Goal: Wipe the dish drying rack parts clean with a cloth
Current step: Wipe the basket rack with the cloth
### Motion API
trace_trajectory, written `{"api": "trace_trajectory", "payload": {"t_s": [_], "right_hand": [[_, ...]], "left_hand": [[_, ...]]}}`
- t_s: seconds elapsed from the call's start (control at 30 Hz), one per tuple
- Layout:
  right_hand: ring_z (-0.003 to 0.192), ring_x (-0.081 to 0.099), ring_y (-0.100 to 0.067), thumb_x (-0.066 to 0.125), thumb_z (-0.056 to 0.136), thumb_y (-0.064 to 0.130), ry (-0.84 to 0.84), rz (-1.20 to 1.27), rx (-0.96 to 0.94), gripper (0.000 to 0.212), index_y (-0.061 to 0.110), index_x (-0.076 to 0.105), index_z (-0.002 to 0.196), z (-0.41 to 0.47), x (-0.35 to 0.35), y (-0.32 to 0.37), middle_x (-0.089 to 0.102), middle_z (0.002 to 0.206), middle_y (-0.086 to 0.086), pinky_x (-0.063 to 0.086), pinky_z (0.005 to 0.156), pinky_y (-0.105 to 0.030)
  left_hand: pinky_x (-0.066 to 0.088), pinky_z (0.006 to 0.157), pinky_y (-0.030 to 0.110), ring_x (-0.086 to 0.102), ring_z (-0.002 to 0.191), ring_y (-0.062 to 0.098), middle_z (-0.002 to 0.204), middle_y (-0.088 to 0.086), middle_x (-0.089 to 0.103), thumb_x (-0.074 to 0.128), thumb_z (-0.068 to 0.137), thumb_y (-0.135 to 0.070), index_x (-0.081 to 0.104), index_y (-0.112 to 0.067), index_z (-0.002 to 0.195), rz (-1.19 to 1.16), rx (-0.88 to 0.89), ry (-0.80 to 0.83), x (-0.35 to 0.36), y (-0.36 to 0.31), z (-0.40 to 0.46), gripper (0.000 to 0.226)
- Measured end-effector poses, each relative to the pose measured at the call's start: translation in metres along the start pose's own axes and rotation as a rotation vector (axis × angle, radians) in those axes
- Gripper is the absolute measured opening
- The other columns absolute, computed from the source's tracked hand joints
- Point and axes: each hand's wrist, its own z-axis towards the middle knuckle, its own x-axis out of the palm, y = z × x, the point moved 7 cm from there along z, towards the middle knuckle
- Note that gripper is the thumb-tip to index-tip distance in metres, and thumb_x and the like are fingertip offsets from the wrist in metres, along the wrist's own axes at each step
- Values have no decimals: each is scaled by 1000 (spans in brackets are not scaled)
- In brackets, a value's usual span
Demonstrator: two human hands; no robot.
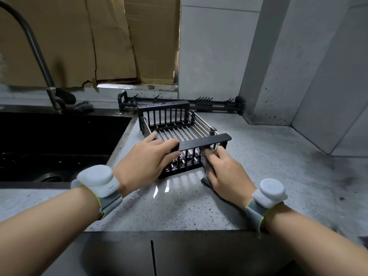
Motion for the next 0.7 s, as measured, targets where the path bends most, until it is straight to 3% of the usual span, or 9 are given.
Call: {"api": "trace_trajectory", "payload": {"t_s": [0.13, 0.3, 0.4, 0.5, 0.6, 0.7], "right_hand": [[77, 39, -18, 44, 99, 16, 61, -42, 28, 24, 11, 48, 121, 5, 6, -3, 33, 98, 2, 28, 70, -24], [98, 57, -35, 44, 95, 21, 233, -96, 109, 41, 17, 44, 136, 13, 18, -15, 46, 111, -8, 44, 80, -35], [98, 58, -34, 45, 94, 23, 284, -153, 104, 27, 17, 53, 119, 20, 17, -15, 45, 105, -6, 44, 79, -36], [96, 58, -34, 46, 93, 23, 287, -216, 76, 3, 21, 48, 92, 25, 13, -12, 48, 102, -6, 44, 77, -37], [92, 60, -33, 46, 96, 27, 262, -266, 44, 16, 17, 58, 94, 26, 13, -12, 51, 102, -6, 48, 75, -36], [91, 61, -31, 46, 96, 25, 262, -299, -3, 22, 17, 65, 106, 24, 9, -7, 51, 107, -6, 48, 74, -35]], "left_hand": [[21, 121, 28, 64, 84, 23, 80, -6, 63, 31, 103, -50, 59, -17, 117, 0, -7, -16, 2, 1, 1, 45], [21, 122, 29, 64, 81, 24, 79, -5, 63, 31, 103, -50, 58, -17, 117, 11, -12, -10, 3, 1, 2, 44], [23, 122, 31, 64, 79, 22, 78, -6, 63, 31, 104, -50, 58, -17, 116, 10, -12, -7, 3, 1, 1, 44], [21, 121, 29, 64, 80, 20, 77, -7, 63, 27, 103, -51, 58, -18, 114, 46, -15, 6, 3, 0, 2, 46], [25, 121, 32, 64, 79, 22, 75, -6, 62, 24, 103, -53, 57, -18, 111, 58, -16, 15, 3, -1, 2, 49], [17, 119, 25, 66, 86, 25, 79, -5, 66, 22, 102, -55, 57, -20, 114, 71, -31, 7, -1, -2, 2, 51]]}}
